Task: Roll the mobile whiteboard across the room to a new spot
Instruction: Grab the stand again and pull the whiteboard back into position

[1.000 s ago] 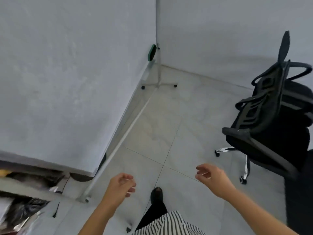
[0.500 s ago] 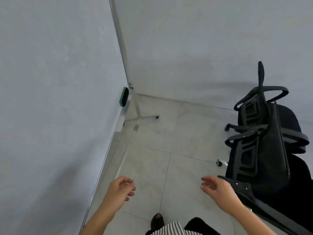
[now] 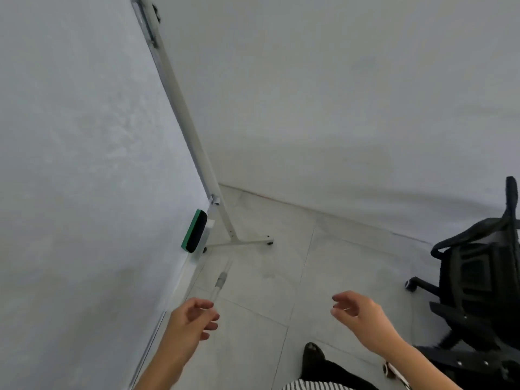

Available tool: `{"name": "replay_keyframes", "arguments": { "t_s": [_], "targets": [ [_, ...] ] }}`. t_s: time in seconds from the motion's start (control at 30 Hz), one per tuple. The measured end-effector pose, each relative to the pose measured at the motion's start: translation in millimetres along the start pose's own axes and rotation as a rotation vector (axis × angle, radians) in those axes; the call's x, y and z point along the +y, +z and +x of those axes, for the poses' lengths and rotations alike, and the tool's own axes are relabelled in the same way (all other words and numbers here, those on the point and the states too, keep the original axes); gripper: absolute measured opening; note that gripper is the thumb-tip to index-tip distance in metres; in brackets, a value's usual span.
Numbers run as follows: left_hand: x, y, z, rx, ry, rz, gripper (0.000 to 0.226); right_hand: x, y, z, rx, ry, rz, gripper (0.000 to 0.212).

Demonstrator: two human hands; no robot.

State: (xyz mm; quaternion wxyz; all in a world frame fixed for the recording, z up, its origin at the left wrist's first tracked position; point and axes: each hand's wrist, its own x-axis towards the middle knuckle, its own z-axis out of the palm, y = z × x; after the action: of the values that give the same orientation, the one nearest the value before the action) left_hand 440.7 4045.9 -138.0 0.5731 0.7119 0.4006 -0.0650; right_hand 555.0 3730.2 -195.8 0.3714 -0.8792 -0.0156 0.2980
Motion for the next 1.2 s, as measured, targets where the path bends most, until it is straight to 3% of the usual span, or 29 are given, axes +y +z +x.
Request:
{"name": "replay_keyframes", "arguments": {
  "t_s": [0.2, 0.37, 0.63, 0.77, 0.9, 1.0, 1.1, 1.2],
  "targets": [
    [100.3, 8.3, 62.0, 0.174, 0.079, -0.129, 0.006, -109.8, -69.6, 143.8, -0.1, -0.215, -0.144, 0.017],
    [167.6, -13.7, 117.8, 0.332, 0.191, -0.134, 0.01, -227.8, -75.5, 250.2, -0.173, -0.42, -0.159, 0.023],
    [288.8, -53.9, 184.3, 0.564, 0.39, -0.029, 0.018, -406.4, -44.5, 359.8, -0.327, -0.774, -0.24, 0.067],
    [332.0, -52.2, 193.8, 0.71, 0.441, 0.039, 0.029, -467.3, -37.3, 398.5, -0.507, -0.902, -0.269, 0.082],
    [362.7, -35.2, 209.5, 0.884, 0.422, 0.08, 0.046, -506.1, -22.8, 432.0, -0.748, -1.019, -0.447, 0.066],
    [385.3, -20.1, 224.2, 1.033, 0.363, 0.123, 0.051, -513.9, -13.1, 441.1, -0.813, -1.125, -0.613, 0.057],
    [406.0, -10.7, 232.3, 1.172, 0.282, 0.138, 0.036, -516.1, -13.3, 435.0, -0.846, -1.24, -0.683, 0.062],
    [413.7, -7.2, 228.7, 1.322, 0.219, 0.072, 0.03, -507.2, -14.1, 418.5, -0.863, -1.316, -0.673, 0.053]
  ]
}}
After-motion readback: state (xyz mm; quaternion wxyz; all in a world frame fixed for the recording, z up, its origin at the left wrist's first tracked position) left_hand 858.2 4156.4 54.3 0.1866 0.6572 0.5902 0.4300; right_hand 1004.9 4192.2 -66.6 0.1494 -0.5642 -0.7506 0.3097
